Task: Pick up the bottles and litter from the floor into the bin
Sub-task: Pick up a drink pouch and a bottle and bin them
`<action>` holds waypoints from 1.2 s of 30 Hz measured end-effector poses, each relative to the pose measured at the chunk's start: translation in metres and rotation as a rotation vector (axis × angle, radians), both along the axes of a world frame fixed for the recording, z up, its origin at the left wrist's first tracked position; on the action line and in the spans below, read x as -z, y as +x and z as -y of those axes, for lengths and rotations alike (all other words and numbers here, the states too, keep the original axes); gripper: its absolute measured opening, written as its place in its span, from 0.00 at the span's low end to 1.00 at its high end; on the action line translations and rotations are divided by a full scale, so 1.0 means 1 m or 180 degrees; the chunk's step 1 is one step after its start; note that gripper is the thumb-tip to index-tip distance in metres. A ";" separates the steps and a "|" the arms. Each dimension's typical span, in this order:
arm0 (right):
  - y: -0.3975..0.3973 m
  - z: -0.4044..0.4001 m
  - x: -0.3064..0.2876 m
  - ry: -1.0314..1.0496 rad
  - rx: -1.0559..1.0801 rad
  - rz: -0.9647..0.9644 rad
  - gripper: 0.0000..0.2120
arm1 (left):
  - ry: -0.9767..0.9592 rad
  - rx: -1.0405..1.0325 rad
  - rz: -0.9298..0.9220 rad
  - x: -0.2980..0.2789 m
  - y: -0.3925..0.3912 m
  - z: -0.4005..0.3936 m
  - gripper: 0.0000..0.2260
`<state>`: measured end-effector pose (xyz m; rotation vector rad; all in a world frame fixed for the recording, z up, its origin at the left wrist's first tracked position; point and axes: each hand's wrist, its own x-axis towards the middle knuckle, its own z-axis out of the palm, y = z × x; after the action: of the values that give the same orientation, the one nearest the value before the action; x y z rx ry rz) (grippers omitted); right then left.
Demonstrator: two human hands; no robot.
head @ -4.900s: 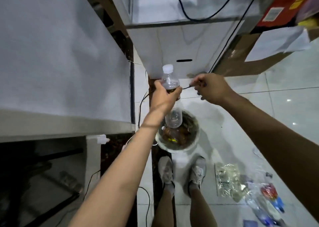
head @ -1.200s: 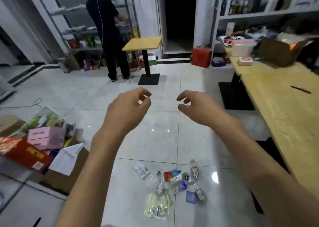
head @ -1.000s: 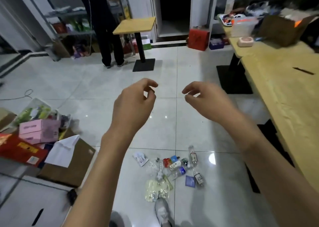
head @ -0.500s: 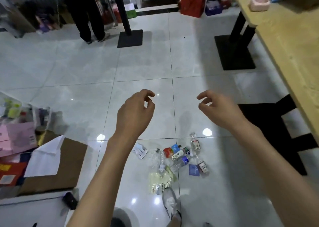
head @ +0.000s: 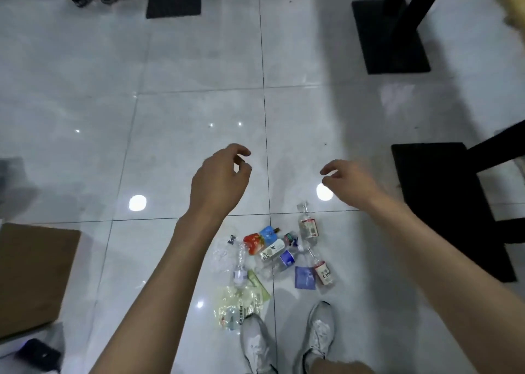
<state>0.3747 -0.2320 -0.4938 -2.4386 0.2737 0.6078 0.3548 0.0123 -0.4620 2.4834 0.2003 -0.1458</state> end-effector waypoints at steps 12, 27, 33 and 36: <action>0.001 0.013 0.427 -0.0593 -0.0996 -0.0349 0.15 | 0.0420 0.0387 -0.0168 0.428 0.007 0.030 0.14; -0.011 0.042 0.646 -0.0807 -0.0441 0.0247 0.46 | 0.0769 0.0743 -0.0290 0.655 0.002 0.014 0.20; -0.013 0.036 0.653 -0.0871 -0.0552 0.0479 0.45 | 0.0782 0.0776 -0.0475 0.675 -0.017 0.006 0.21; -0.012 0.035 0.651 -0.0786 -0.0569 0.0431 0.45 | 0.0796 0.0810 -0.0499 0.683 -0.025 0.005 0.22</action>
<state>0.3622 -0.2672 -1.1446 -2.7499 0.0787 0.5061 0.3299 0.0078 -1.1451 2.7405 -0.0368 -0.4478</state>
